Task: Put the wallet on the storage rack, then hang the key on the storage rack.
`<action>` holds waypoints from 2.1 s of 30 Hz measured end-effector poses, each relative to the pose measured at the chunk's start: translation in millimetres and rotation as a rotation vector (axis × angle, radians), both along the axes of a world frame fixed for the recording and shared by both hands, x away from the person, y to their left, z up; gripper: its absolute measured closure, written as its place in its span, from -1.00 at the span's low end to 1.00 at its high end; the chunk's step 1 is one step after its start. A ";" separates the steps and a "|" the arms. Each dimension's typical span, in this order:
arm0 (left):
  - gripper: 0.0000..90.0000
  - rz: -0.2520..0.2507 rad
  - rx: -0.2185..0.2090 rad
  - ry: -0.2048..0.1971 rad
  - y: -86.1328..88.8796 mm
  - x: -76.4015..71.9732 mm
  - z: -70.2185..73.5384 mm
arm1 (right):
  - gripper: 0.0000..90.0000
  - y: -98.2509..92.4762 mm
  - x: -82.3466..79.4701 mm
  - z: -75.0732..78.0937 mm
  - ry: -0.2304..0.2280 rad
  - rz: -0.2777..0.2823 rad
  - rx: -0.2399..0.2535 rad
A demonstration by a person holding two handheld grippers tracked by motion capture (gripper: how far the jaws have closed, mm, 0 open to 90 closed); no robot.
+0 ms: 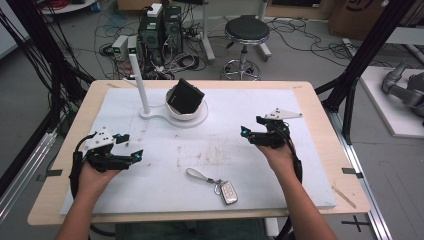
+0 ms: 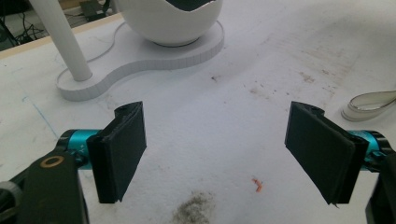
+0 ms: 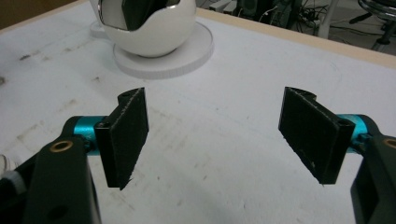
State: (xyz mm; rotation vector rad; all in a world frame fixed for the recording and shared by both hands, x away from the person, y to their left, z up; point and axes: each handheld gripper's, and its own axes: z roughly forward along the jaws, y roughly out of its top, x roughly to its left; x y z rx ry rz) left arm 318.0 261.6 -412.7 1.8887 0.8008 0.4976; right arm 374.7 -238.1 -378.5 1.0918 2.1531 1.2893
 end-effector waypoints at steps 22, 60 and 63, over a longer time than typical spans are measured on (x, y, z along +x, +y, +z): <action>-0.54 -0.001 -0.010 -0.010 -0.2 2.1 2.1 | -0.58 6.9 -10.0 -19.1 0.036 0.109 0.007; -0.54 0.023 -0.002 -0.016 7.8 -6.2 2.8 | -0.57 80.3 -52.8 -40.5 0.138 0.461 -0.180; -0.54 0.021 0.002 -0.015 7.6 -5.9 2.5 | -0.57 85.3 -53.7 -43.7 0.158 0.484 -0.200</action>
